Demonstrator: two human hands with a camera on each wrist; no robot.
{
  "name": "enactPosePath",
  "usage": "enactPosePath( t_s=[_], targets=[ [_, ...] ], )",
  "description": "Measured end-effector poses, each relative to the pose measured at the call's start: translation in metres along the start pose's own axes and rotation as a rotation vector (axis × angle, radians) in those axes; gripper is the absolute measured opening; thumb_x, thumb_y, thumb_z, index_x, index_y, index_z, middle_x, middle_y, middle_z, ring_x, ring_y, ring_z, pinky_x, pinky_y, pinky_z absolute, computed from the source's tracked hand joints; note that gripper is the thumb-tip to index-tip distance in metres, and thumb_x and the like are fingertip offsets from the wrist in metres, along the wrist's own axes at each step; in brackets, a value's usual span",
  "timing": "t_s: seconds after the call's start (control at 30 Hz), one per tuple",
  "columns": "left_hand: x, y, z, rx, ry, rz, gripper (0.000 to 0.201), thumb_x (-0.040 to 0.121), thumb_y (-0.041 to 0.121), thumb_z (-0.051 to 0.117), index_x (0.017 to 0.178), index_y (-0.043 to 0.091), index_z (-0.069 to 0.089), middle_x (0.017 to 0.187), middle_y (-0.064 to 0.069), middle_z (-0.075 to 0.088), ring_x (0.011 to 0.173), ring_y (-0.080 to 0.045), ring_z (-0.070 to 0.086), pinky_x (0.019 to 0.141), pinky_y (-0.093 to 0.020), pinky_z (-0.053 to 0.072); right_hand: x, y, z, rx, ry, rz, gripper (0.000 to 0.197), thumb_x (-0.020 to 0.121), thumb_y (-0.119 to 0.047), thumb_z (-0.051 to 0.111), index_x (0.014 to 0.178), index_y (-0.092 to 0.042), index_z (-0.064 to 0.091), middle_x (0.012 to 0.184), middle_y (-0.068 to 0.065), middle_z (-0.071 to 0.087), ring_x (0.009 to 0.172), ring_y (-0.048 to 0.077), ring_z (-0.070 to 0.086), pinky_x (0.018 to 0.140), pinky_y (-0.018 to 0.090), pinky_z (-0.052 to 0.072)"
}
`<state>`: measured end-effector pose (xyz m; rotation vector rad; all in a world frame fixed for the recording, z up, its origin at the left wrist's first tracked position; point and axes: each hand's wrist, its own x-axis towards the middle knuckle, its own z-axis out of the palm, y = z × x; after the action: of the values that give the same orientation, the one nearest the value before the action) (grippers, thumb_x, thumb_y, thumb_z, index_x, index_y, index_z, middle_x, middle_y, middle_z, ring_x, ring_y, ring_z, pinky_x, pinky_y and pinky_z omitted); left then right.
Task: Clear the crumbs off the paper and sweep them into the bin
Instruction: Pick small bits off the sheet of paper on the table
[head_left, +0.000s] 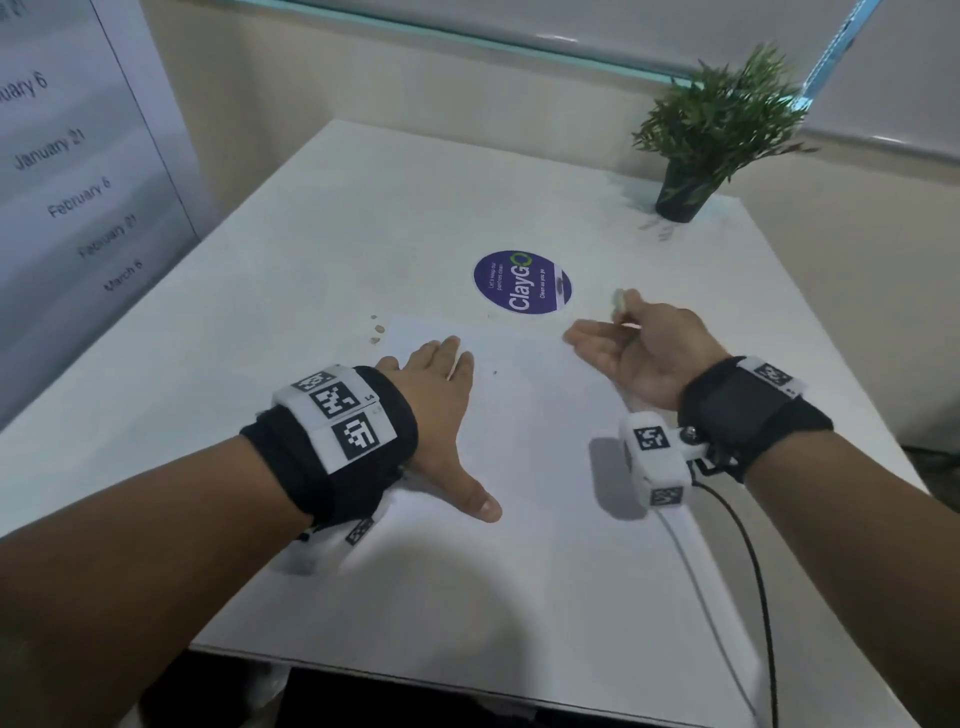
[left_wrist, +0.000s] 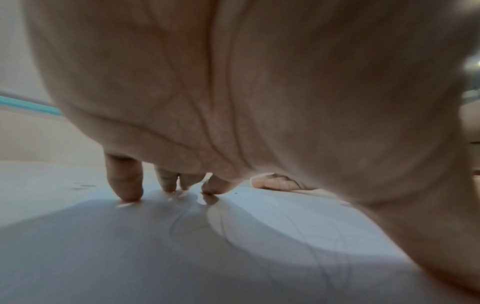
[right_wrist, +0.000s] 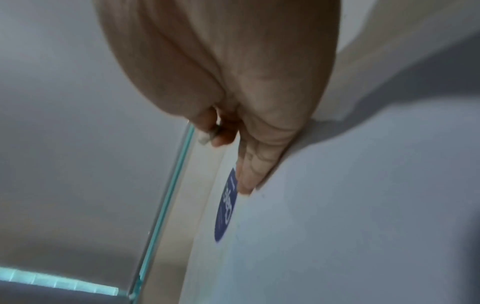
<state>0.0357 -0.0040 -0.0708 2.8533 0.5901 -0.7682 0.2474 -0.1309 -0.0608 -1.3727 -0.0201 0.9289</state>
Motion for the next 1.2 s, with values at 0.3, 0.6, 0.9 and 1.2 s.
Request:
enactPosePath(
  t_s=[0.3,0.6,0.9,1.2],
  targets=[
    [-0.001,-0.003,-0.001,0.022,-0.051,-0.045,0.167,0.043,0.098,0.062,0.156,0.009,-0.022,0.164,-0.009,-0.029,0.153,-0.033,-0.019,0.124,-0.049,0.016,-0.020,0.047,0.048,-0.109,-0.469,0.388,0.042,0.105,-0.037,0.049,0.073,-0.010,0.054,0.115,0.032,0.069,0.104,0.041,0.072,0.091,0.043,0.059],
    [-0.014,-0.001,0.004,0.033,-0.039,-0.022,0.167,0.040,0.102,0.056,0.156,0.010,-0.023,0.164,-0.004,-0.030,0.154,-0.027,-0.019,0.125,-0.046,0.013,-0.004,0.011,0.003,0.308,-0.164,-0.019,0.043,0.107,-0.041,0.044,0.073,-0.014,0.052,0.129,0.024,0.066,0.115,0.036,0.069,0.090,0.040,0.060],
    [-0.022,0.013,0.006,0.015,-0.079,-0.013,0.167,0.040,0.100,0.060,0.155,0.014,-0.026,0.161,-0.001,-0.035,0.152,-0.024,-0.024,0.124,-0.044,0.015,0.001,0.024,-0.012,0.260,-0.164,0.104,0.040,0.106,-0.039,0.045,0.075,-0.014,0.049,0.124,0.027,0.064,0.115,0.039,0.067,0.097,0.046,0.054],
    [-0.021,0.021,-0.001,0.049,-0.113,-0.054,0.168,0.040,0.097,0.065,0.155,0.015,-0.027,0.162,-0.001,-0.033,0.152,-0.025,-0.022,0.124,-0.049,0.016,-0.018,0.043,-0.007,0.112,-0.456,0.256,0.037,0.102,-0.034,0.055,0.077,-0.007,0.056,0.129,0.036,0.061,0.114,0.052,0.064,0.093,0.054,0.056]
  ],
)
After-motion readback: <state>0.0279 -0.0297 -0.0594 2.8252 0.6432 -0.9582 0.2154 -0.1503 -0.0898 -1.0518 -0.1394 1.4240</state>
